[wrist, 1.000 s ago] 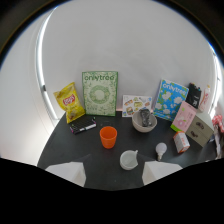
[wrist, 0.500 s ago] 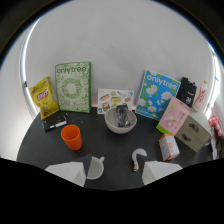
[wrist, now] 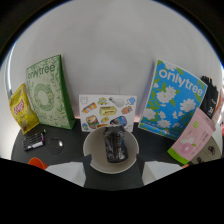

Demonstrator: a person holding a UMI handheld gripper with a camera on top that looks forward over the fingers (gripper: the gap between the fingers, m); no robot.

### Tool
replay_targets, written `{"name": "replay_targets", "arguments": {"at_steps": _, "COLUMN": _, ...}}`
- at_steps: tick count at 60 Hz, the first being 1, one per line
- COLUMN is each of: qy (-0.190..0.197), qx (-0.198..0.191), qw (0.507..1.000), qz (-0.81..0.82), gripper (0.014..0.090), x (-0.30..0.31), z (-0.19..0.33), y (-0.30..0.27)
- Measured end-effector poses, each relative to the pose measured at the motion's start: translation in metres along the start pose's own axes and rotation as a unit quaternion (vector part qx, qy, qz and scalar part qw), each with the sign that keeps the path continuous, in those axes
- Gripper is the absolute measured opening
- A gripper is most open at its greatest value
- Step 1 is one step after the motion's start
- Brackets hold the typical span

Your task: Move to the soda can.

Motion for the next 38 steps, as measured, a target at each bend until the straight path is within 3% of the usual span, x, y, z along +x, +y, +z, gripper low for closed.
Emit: {"name": "replay_targets", "arguments": {"at_steps": 38, "qy": -0.007, "qx": -0.008, "qw": 1.000, "qz": 0.002, "gripper": 0.0857, "x": 0.002, "z": 0.018, "y": -0.004}}
